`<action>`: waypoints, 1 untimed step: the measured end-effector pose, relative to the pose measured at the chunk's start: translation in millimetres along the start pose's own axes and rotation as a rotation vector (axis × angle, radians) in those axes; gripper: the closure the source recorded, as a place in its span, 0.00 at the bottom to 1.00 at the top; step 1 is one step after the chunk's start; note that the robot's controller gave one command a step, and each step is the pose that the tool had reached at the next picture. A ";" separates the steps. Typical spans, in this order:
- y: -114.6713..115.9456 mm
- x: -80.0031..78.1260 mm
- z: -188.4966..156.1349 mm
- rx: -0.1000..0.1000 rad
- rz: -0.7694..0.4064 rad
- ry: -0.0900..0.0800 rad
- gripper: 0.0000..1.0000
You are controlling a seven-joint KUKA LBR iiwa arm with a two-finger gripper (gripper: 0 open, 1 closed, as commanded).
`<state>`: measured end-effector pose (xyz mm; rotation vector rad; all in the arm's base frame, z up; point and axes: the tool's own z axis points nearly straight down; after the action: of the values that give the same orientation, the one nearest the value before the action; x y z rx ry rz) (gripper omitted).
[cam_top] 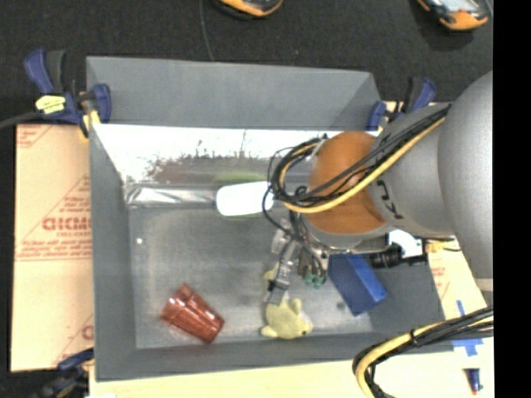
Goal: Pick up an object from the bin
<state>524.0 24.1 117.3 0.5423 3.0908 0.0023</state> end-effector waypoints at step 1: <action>8.0 -4.4 -38.4 0.002 -0.284 -0.003 0.00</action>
Offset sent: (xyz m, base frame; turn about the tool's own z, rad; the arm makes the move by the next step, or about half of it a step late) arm -0.0267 -0.0292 -0.0127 -0.2547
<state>530.8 30.1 155.7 0.0991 3.1333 -0.0021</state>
